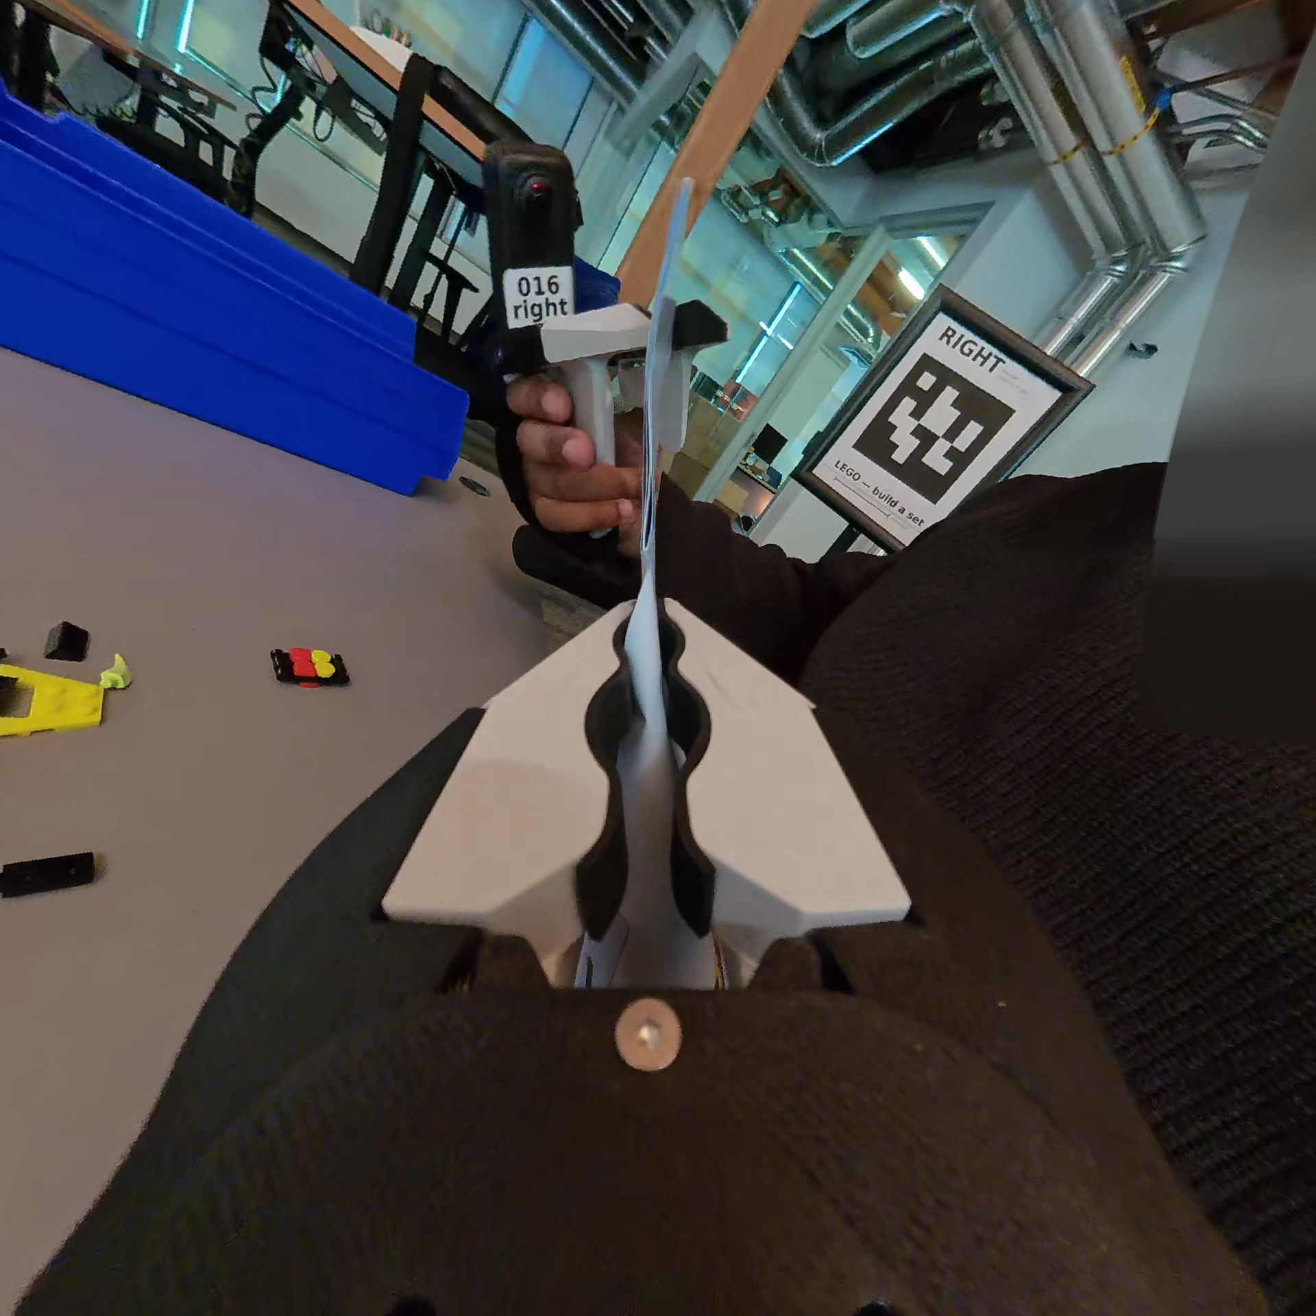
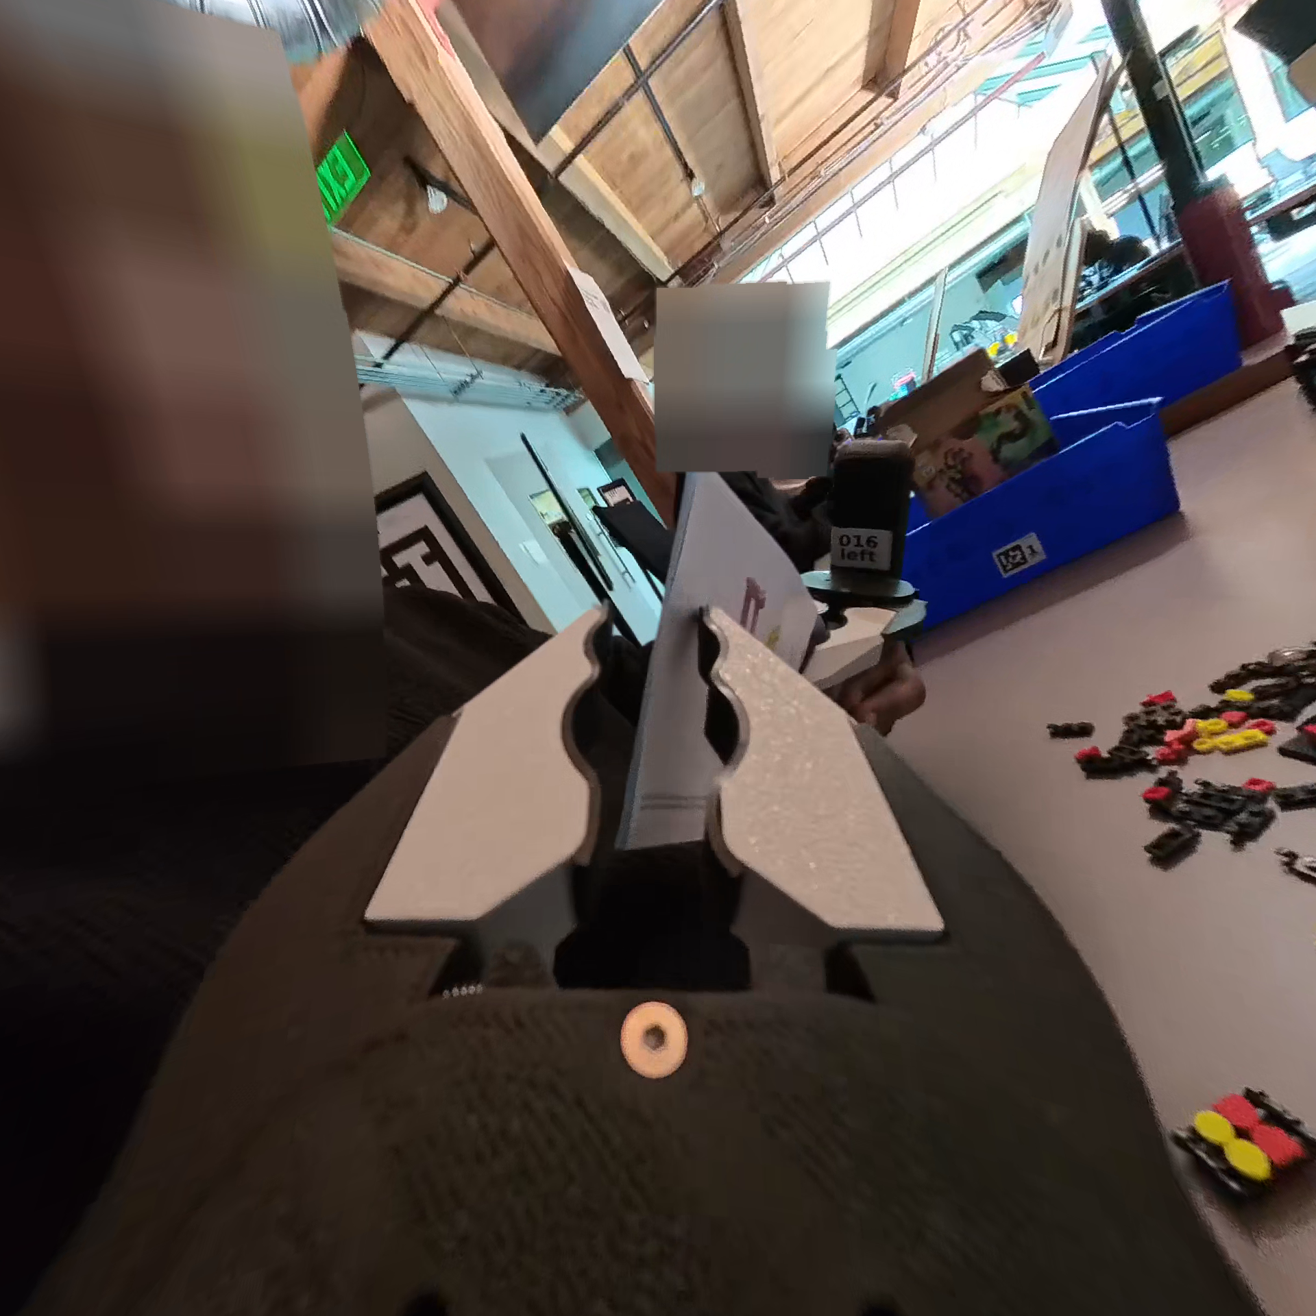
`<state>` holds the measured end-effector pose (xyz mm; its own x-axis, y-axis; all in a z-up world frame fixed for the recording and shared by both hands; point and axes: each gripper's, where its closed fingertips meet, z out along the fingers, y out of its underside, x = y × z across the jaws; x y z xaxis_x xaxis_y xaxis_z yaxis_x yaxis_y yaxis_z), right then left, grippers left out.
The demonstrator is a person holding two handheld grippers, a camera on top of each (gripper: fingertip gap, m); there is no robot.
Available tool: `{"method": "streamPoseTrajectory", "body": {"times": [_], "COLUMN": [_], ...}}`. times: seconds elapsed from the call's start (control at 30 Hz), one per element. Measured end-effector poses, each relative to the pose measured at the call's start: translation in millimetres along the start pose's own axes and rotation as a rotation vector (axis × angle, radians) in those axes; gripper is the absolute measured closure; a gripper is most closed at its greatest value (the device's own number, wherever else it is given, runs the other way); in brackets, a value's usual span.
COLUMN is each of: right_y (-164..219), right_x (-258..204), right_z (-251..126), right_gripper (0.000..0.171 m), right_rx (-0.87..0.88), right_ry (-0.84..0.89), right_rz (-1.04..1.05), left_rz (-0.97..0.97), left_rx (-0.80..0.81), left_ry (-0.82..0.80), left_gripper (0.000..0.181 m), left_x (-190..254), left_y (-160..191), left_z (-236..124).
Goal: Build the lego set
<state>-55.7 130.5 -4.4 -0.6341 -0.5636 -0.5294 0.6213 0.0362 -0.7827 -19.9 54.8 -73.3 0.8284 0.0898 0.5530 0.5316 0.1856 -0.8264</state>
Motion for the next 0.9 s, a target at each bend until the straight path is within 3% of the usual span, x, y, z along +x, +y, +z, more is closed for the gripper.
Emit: {"method": "streamPoseTrajectory", "body": {"times": [0.17, 0.43, 0.53, 0.9], "right_y": [-1, 3, 10, 38], "right_x": [-9, -10, -16, -40], "right_z": [-3, -3, 0, 24], "right_gripper": [0.156, 0.154, 0.160, 0.157], "right_rx": [-0.036, -0.065, -0.092, -0.214], "right_ry": [-0.006, -0.005, -0.054, -0.202], "right_rz": [-0.045, -0.052, -0.041, 0.005], "left_rz": [-0.008, -0.011, -0.009, -0.003], "left_rx": [0.012, 0.019, 0.018, 0.002], "left_ry": [0.001, 0.019, 0.032, 0.032], "left_gripper": [0.181, 0.181, 0.181, 0.181], "left_x": [-1, 1, 4, 4], "left_y": [-2, -2, -2, 2], "left_z": [-1, -1, 0, 2]}}
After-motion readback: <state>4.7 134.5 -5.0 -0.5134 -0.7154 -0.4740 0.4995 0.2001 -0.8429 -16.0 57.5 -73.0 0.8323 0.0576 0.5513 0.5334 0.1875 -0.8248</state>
